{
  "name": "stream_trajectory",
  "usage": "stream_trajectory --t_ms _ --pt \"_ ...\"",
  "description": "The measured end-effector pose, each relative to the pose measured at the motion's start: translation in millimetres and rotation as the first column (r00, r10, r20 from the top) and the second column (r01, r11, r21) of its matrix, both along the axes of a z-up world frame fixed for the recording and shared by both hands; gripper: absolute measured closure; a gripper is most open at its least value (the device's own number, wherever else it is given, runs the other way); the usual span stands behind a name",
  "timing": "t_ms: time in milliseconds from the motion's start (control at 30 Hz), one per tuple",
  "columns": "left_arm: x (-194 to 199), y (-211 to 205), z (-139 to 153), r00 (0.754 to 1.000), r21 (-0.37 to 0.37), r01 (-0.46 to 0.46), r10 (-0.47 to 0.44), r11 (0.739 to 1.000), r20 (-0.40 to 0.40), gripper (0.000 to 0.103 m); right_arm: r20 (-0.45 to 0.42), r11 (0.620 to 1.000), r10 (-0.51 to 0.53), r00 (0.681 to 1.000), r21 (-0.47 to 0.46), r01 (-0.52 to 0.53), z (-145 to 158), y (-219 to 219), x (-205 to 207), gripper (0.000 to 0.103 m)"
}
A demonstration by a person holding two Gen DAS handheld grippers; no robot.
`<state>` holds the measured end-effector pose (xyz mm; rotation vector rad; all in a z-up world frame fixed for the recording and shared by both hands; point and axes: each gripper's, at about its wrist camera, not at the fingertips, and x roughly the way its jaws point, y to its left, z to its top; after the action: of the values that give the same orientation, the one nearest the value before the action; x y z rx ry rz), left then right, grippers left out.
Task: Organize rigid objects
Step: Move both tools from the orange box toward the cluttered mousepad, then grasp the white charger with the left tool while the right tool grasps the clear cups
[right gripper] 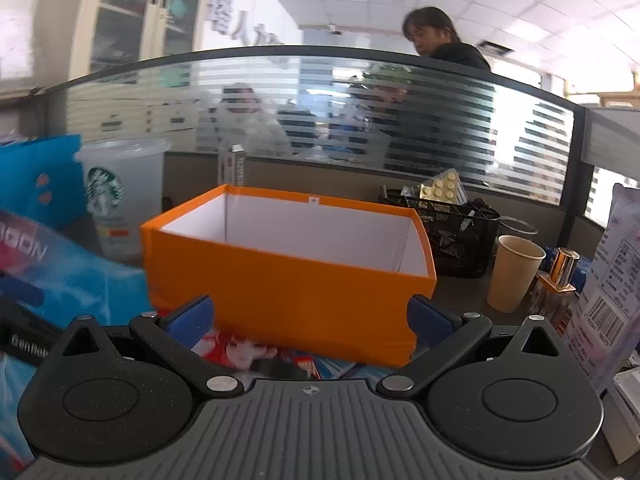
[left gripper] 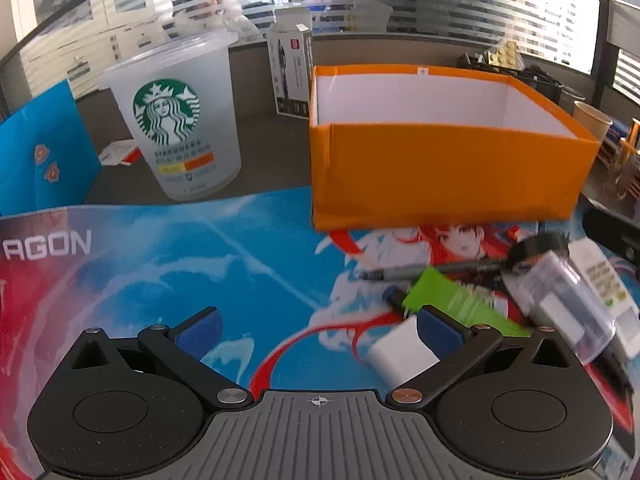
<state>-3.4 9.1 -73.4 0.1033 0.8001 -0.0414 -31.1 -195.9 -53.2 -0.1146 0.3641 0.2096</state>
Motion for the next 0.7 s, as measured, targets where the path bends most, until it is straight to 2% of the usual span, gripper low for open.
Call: stream_trajectory --t_ms 167,267,367,533,567,633,700 --pt "-13 -2 -7 0.999 -0.023 0.031 -0.031 0.999 0.024 0.000 0.019 0.997 0.075 0.997 -0.022 -0.074 -16 -6 -21 0.000" --pt "-11 -6 -15 0.999 -0.030 0.045 -0.045 0.999 -0.001 0.000 -0.010 0.995 0.074 0.997 -0.061 -0.074 -28 -3 -23 0.000" --pt "-10 -7 -20 0.998 -0.069 0.056 -0.057 0.996 -0.021 0.000 -0.046 0.994 0.104 0.993 -0.010 -0.105 -34 -5 -22 0.003" --pt "-13 -5 -25 0.999 -0.095 0.032 -0.035 0.995 -0.026 0.000 -0.116 0.992 0.126 0.985 0.040 -0.122 -42 -9 -11 0.016" --pt "-13 -3 -26 0.999 -0.105 0.020 -0.023 0.994 -0.028 0.000 -0.127 0.991 0.133 0.983 0.051 -0.128 -43 -10 -10 0.016" --pt "-15 1 -28 1.000 -0.134 -0.003 -0.001 0.991 -0.028 0.000 -0.145 0.988 0.146 0.979 0.074 -0.136 -45 -14 -7 0.026" --pt "-16 4 -30 0.999 -0.168 -0.028 0.024 0.985 -0.028 0.000 -0.158 0.986 0.151 0.976 0.093 -0.138 -48 -15 -3 0.029"
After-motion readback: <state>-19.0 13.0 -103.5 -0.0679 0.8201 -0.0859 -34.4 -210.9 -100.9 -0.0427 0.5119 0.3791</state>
